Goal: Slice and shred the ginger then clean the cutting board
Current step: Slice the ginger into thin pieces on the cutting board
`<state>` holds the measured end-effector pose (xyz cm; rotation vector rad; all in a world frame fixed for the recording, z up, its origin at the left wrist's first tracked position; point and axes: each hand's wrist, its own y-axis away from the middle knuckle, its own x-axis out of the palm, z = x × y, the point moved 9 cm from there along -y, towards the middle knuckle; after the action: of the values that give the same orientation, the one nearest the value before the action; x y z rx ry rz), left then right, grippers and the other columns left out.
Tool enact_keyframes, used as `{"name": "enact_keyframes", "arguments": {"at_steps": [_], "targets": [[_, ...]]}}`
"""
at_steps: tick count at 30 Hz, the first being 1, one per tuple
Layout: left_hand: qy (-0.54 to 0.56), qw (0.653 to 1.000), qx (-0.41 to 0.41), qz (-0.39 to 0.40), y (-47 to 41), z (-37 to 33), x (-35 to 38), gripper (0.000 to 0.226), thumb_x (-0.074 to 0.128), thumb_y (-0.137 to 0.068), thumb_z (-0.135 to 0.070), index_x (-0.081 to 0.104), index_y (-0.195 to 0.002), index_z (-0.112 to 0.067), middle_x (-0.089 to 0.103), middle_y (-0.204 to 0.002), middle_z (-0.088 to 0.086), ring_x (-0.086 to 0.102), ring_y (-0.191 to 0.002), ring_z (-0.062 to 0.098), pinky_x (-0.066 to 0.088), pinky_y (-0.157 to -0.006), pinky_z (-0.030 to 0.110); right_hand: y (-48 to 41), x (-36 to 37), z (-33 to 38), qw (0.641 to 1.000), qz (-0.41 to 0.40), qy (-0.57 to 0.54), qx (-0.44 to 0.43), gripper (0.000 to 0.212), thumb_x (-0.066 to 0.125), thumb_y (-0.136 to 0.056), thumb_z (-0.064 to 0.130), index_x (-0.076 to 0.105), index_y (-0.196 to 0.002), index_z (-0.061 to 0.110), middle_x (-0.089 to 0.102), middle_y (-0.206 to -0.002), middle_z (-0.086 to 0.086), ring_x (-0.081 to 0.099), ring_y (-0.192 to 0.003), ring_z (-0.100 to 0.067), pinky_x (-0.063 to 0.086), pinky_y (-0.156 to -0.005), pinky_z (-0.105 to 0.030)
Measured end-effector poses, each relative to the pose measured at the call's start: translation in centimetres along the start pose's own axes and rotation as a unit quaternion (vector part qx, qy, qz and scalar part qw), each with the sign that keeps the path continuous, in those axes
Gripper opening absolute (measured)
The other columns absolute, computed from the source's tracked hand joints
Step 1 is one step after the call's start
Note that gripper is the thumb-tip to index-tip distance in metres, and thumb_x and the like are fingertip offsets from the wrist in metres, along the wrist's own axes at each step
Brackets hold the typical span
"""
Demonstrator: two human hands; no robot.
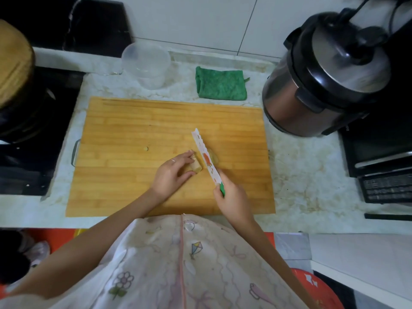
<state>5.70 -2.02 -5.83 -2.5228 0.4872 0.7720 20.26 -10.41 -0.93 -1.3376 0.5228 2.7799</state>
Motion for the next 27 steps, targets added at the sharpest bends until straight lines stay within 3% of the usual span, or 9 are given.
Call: {"name": "enact_keyframes", "arguments": {"at_steps": [3,5,10,14,18,22,27], "targets": [[0.006,1.0,0.014,-0.006,0.0,-0.1,0.2,0.031,0.064,-0.087,-0.033,0.062,-0.108,-0.011,0.06,-0.129,0.008,0.055,-0.12,0.014,0.042,-0.101,0.02,0.5,-0.6,0.8,0.999,0.004,0.045,-0.008,0.053,0.044,-0.094,0.015,0.036,-0.145,0.027,0.036,-0.053,0.005,0.041,-0.055,-0.019,0.027,-0.052,-0.03],[0.003,1.0,0.015,-0.01,0.1,-0.1,0.2,0.031,0.065,-0.087,-0.032,0.064,-0.108,-0.01,0.06,-0.128,0.006,0.056,-0.118,0.013,0.042,-0.099,0.018,0.8,-0.5,1.5,0.997,0.017,0.067,-0.018,0.053,0.044,-0.093,0.015,0.036,-0.145,0.026,0.034,-0.054,0.007,0.044,-0.057,-0.019,0.028,-0.053,-0.03],[0.011,1.0,0.01,-0.024,0.1,0.0,-0.1,0.03,0.067,-0.085,-0.031,0.066,-0.106,-0.011,0.056,-0.122,-0.004,0.058,-0.108,0.011,0.044,-0.087,0.015,1.3,0.0,2.7,0.989,0.054,0.135,-0.015,0.055,0.043,-0.095,0.018,0.028,-0.148,0.027,0.051,-0.07,-0.002,0.052,-0.066,-0.022,0.03,-0.051,-0.03],[0.008,0.999,-0.001,-0.039,0.2,0.3,-0.4,0.032,0.067,-0.083,-0.034,0.067,-0.103,-0.009,0.058,-0.112,-0.004,0.06,-0.099,0.012,0.046,-0.082,0.019,1.4,0.2,3.7,0.981,0.056,0.183,-0.011,0.056,0.042,-0.096,0.019,0.023,-0.148,0.029,0.063,-0.085,-0.007,0.063,-0.079,-0.026,0.039,-0.059,-0.031],[0.003,0.999,0.001,-0.054,0.3,0.1,-0.8,0.03,0.064,-0.084,-0.036,0.064,-0.103,-0.013,0.058,-0.111,-0.003,0.06,-0.096,0.015,0.048,-0.076,0.024,1.5,0.6,4.6,0.974,0.05,0.223,-0.01,0.055,0.04,-0.096,0.017,0.024,-0.147,0.03,0.065,-0.089,-0.007,0.065,-0.082,-0.028,0.043,-0.06,-0.032],[-0.023,0.998,0.011,-0.062,0.3,0.1,-0.7,0.038,0.061,-0.089,-0.041,0.071,-0.097,-0.005,0.066,-0.106,0.008,0.061,-0.096,0.02,0.049,-0.077,0.027,1.5,0.8,5.0,0.965,0.041,0.257,-0.015,0.055,0.037,-0.096,0.012,0.022,-0.147,0.028,0.064,-0.092,-0.007,0.065,-0.083,-0.028,0.038,-0.059,-0.032],[-0.035,0.997,0.017,-0.065,0.3,0.3,-0.8,0.031,0.065,-0.086,-0.033,0.072,-0.094,-0.003,0.068,-0.1,0.01,0.062,-0.091,0.022,0.051,-0.075,0.03,1.6,0.9,5.3,0.968,0.035,0.249,-0.013,0.058,0.039,-0.096,0.01,0.021,-0.149,0.027,0.065,-0.093,-0.007,0.065,-0.081,-0.026,0.036,-0.058,-0.029]]}}
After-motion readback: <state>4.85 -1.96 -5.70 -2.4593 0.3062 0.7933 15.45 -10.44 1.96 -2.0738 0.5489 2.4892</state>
